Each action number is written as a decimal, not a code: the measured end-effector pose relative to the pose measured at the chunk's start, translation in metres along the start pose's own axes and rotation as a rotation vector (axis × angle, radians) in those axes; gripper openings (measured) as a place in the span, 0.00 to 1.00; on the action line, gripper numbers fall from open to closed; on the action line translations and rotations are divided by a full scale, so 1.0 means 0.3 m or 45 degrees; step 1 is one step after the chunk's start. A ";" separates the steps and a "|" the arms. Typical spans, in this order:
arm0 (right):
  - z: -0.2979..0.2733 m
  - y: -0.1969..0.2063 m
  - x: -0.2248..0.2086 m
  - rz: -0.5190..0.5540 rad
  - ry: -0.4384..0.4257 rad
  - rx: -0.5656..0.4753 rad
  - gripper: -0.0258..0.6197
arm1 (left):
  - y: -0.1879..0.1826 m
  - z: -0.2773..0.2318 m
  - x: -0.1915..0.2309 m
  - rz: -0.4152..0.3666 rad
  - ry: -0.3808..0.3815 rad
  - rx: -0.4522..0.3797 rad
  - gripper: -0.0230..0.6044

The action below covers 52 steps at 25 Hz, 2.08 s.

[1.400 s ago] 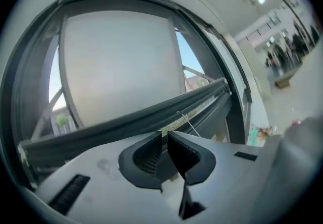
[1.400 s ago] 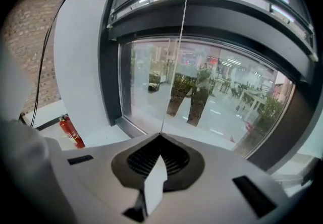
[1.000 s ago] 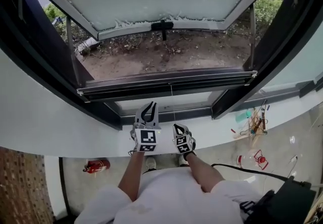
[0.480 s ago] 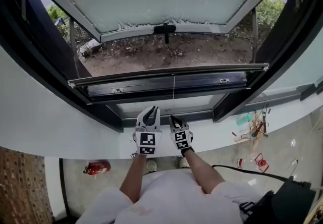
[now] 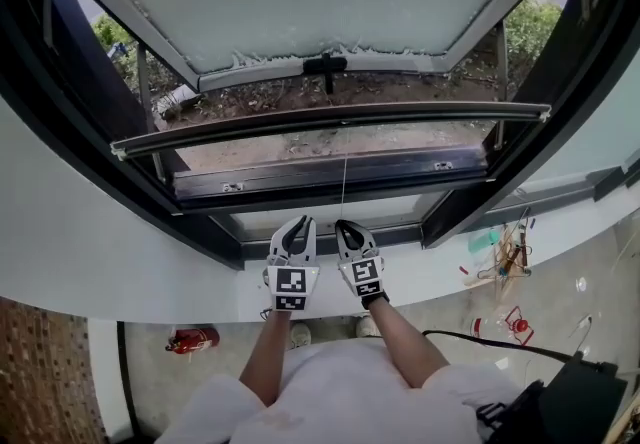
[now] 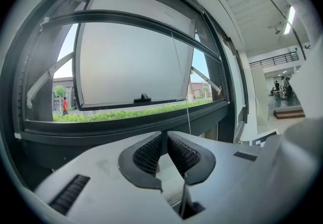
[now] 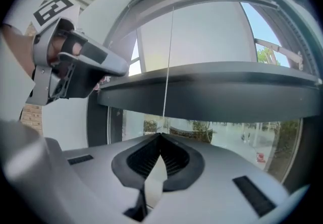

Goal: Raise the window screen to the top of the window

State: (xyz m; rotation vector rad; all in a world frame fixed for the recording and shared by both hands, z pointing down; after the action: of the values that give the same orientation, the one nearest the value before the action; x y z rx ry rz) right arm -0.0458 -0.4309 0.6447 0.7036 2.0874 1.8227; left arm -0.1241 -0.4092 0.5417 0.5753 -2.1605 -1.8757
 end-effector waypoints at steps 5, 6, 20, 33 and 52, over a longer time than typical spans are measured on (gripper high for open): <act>0.002 -0.117 0.000 0.043 -0.012 -0.091 0.04 | -0.010 -0.012 0.002 0.002 -0.001 -0.005 0.09; 0.003 -0.135 -0.002 0.032 -0.010 -0.106 0.04 | -0.010 -0.014 0.002 0.004 0.001 -0.004 0.09; 0.105 -0.643 -0.038 -0.012 0.004 -0.579 0.04 | -0.003 -0.002 0.004 0.025 0.006 0.005 0.09; 0.309 -1.018 -0.026 -0.018 -0.063 -0.893 0.04 | -0.091 0.029 -0.040 0.146 0.092 -0.075 0.09; 0.430 -1.279 -0.103 -0.136 -0.251 -1.081 0.04 | -0.135 0.038 -0.091 0.089 0.174 -0.085 0.09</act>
State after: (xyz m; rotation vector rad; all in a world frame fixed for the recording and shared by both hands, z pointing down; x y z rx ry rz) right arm -0.0207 -0.3709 0.2440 0.4854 1.0305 2.1922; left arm -0.0984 -0.3915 0.5025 0.5885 -1.9983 -1.8094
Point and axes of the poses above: the fingertips, and each gripper's own axes: z backward along the fingers, x to its left, y out of its underside, the point moved 1 cm from there along z, backward along the fingers, and after that the axes turned 2 degrees about -y, right-handed, at the moved point
